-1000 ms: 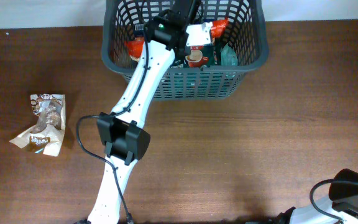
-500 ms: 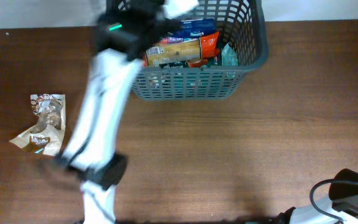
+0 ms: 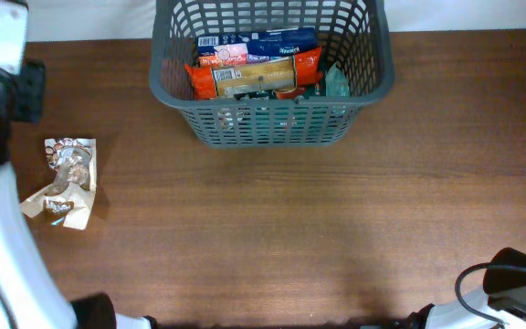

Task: Pack container
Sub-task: 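Move the left gripper to the clear snack bag and grasp it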

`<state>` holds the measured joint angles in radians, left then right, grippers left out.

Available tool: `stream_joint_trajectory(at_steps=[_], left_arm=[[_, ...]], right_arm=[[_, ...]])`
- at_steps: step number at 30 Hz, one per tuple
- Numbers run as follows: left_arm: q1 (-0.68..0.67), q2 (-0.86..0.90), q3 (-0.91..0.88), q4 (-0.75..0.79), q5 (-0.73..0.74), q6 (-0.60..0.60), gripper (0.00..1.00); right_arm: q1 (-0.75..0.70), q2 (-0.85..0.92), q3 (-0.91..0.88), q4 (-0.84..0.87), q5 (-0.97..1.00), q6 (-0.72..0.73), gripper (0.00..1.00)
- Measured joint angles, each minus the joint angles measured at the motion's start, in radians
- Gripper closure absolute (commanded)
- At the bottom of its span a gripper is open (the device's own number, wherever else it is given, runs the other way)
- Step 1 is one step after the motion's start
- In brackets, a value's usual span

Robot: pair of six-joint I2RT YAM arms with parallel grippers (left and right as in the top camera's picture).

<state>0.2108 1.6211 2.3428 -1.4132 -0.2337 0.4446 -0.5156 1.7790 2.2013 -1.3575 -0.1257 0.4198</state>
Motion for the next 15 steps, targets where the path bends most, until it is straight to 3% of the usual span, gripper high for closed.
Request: stream_joint_trajectory(at_steps=[7,10,15], left_arm=[[0.159,0.177,-0.482,0.079,0.082,-0.124,0.18],[0.201,0.24,-0.584,0.149,0.097,-0.137,0.18],[0.263,0.354,-0.605,0.224,0.114,-0.15,0.16]], right_arm=[[0.0,0.0,0.0,0.0,0.0,-0.001,0.01],[0.0,0.0,0.0,0.0,0.0,0.0,0.01],[0.0,0.0,0.0,0.0,0.0,0.0,0.01]])
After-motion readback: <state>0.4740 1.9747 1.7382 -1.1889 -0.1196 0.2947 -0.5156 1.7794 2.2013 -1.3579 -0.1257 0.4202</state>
